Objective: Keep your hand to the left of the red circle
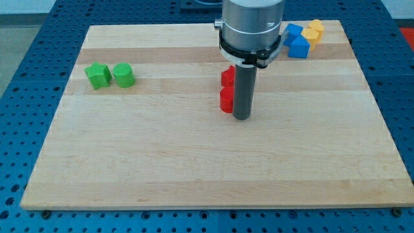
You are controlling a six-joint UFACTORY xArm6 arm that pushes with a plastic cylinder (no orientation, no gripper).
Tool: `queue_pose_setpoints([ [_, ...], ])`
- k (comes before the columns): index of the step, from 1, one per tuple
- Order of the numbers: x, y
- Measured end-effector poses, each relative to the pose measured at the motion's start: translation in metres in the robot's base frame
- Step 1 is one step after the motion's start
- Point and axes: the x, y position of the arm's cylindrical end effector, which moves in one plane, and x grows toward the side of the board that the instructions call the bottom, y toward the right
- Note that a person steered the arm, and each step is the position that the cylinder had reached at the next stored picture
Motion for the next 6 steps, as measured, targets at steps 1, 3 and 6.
queue_pose_setpoints([
  [1, 0.014, -0.009],
  [3, 0.011, -0.082],
  [6, -0.019, -0.087],
])
